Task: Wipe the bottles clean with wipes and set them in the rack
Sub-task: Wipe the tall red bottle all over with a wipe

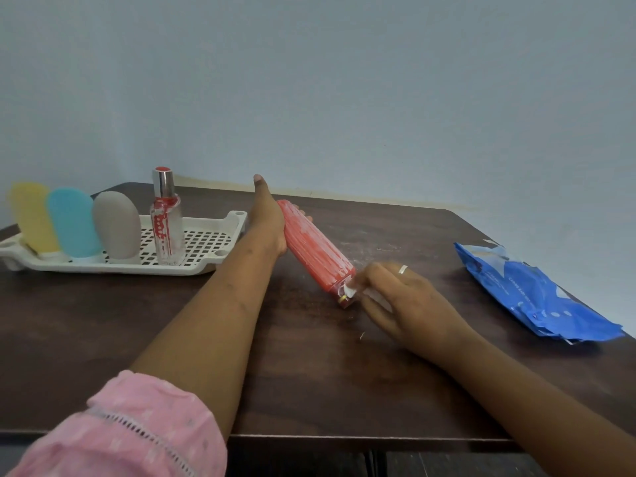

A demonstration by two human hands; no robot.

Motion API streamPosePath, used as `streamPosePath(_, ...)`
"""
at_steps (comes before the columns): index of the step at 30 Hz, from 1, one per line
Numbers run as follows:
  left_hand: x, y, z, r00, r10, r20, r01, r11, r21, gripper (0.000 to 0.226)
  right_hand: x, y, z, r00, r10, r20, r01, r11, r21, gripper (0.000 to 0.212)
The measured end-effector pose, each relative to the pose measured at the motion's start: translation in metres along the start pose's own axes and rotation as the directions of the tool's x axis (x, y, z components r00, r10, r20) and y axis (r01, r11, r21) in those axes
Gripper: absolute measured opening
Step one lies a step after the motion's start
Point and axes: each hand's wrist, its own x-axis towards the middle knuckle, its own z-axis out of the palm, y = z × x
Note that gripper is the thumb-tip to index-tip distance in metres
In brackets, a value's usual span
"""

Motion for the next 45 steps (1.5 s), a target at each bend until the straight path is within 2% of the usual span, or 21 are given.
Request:
streamPosePath(4,0.004,0.000,0.000,1.000,-0.010,-0.021,0.009,1.000,-0.026,0.080,-0.003,-0.004,0.002,0.994,-0.065,0.088,0.070,0.996,-0.056,0.009)
streamPosePath(8,0.004,0.000,-0.001,1.000,-0.002,0.000,0.002,1.000,-0.023,0.081,-0.001,0.000,-0.001,0.997,0.071,0.033,-0.073,0.996,0.059,0.025)
streamPosePath(12,0.004,0.000,0.001,1.000,-0.004,-0.031,0.003,1.000,-0.008,0.084,0.001,-0.006,0.003,0.999,-0.030,0.030,0.032,0.998,-0.059,0.016)
streamPosePath(14,0.002,0.000,0.001,0.999,0.001,-0.040,-0.001,1.000,0.003,0.083,0.000,-0.007,0.002,0.997,-0.058,0.046,0.061,0.996,-0.062,0.014)
streamPosePath(20,-0.005,0.002,0.001,0.999,0.029,-0.038,-0.028,0.999,0.037,0.083,-0.001,-0.001,-0.001,0.997,0.082,-0.013,-0.081,0.994,0.079,0.025)
streamPosePath(22,-0.007,0.002,0.001,0.999,0.033,-0.034,-0.031,0.999,0.043,0.084,-0.001,-0.004,0.000,0.999,0.043,-0.007,-0.043,0.998,0.054,0.023)
streamPosePath(24,-0.006,0.002,0.002,0.999,0.023,-0.038,-0.022,0.999,0.033,0.084,0.000,-0.008,0.002,0.997,-0.066,0.047,0.068,0.997,-0.043,0.011)
streamPosePath(26,-0.004,0.002,0.001,0.999,0.018,-0.035,-0.017,0.999,0.027,0.085,0.001,-0.010,0.004,0.984,-0.141,0.112,0.157,0.978,-0.139,0.011)
streamPosePath(29,-0.004,0.002,0.000,1.000,0.018,-0.025,-0.017,0.999,0.029,0.085,0.005,-0.012,0.006,0.983,-0.133,0.129,0.153,0.975,-0.159,0.015)
streamPosePath(35,-0.007,0.002,0.004,1.000,0.027,0.007,-0.027,1.000,0.004,0.081,0.004,-0.005,0.006,0.998,-0.013,0.053,0.016,0.998,-0.057,0.009)
streamPosePath(40,-0.004,0.002,0.002,1.000,0.019,0.019,-0.018,1.000,-0.010,0.080,0.005,0.005,0.005,0.982,0.190,0.000,-0.189,0.977,0.100,0.033)
streamPosePath(45,-0.003,0.000,0.002,0.999,0.033,0.031,-0.033,0.999,0.005,0.077,0.006,0.015,0.006,0.928,0.373,0.011,-0.368,0.910,0.189,0.017)
